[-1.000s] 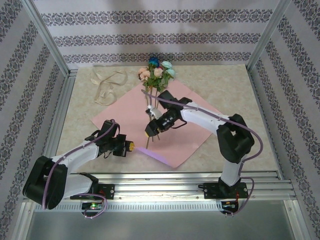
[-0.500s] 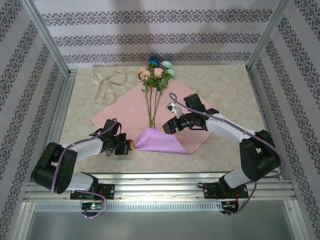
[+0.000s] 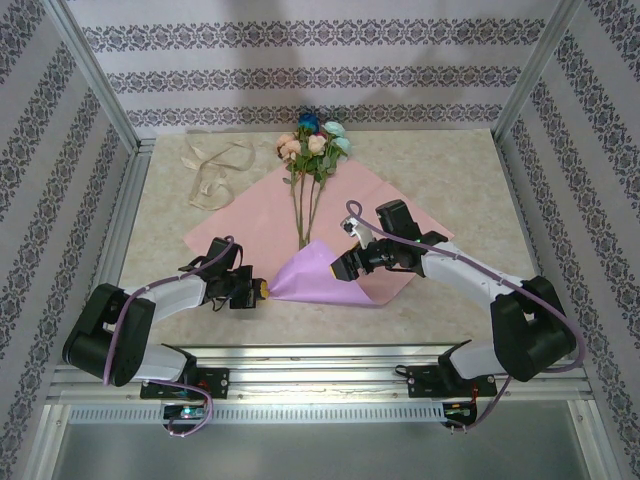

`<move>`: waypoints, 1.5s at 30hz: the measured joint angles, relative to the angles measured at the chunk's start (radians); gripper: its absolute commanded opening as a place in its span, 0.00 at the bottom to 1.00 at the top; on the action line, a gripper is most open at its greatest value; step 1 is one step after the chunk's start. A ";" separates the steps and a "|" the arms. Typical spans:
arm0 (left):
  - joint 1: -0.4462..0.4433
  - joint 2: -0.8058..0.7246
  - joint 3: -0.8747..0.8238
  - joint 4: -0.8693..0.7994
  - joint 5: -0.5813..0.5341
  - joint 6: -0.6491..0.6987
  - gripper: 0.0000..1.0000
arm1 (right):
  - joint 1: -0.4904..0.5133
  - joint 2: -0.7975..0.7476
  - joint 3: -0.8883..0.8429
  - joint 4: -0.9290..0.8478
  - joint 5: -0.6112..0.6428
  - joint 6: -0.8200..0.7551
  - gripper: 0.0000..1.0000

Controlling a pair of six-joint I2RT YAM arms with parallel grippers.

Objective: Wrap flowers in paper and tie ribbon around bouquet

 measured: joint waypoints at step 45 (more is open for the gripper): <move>0.006 -0.295 -0.129 -0.031 -0.181 0.356 0.57 | 0.005 0.606 0.539 -0.337 -0.109 0.097 0.00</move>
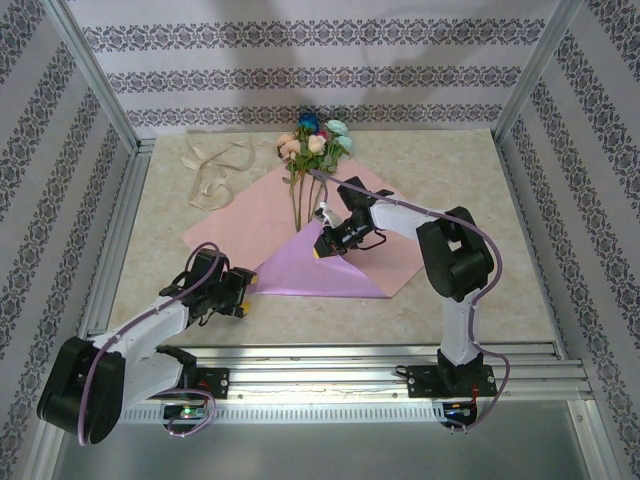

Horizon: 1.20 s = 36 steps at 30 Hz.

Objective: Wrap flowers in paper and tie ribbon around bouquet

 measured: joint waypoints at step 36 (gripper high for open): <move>-0.019 0.172 0.000 0.163 -0.006 -0.014 0.00 | -0.050 0.094 0.052 -0.018 -0.029 0.085 0.24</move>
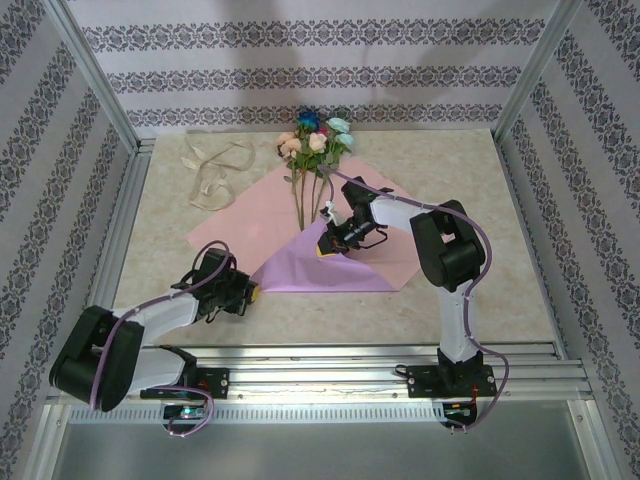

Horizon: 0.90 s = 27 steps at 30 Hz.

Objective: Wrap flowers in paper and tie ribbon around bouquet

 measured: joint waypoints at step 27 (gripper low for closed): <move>-0.027 -0.140 -0.027 -0.008 -0.052 -0.046 0.00 | 0.494 -0.573 -0.595 0.620 0.615 1.439 0.44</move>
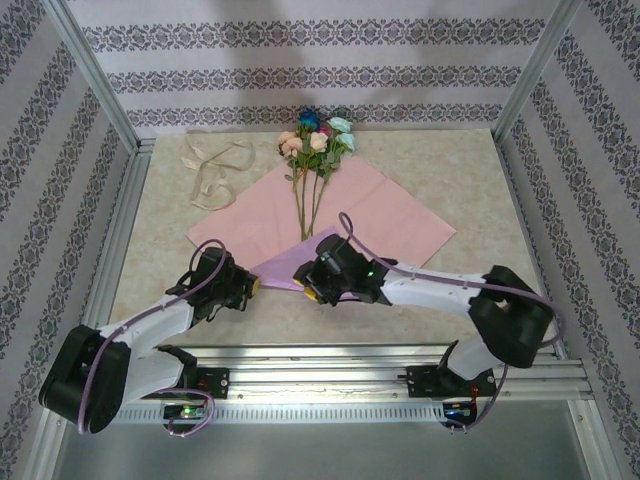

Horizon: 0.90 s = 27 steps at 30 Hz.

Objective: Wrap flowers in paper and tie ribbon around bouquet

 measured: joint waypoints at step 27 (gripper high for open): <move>0.001 0.020 -0.073 0.046 0.001 -0.150 0.00 | 0.090 -0.060 -0.314 0.286 0.325 0.346 0.44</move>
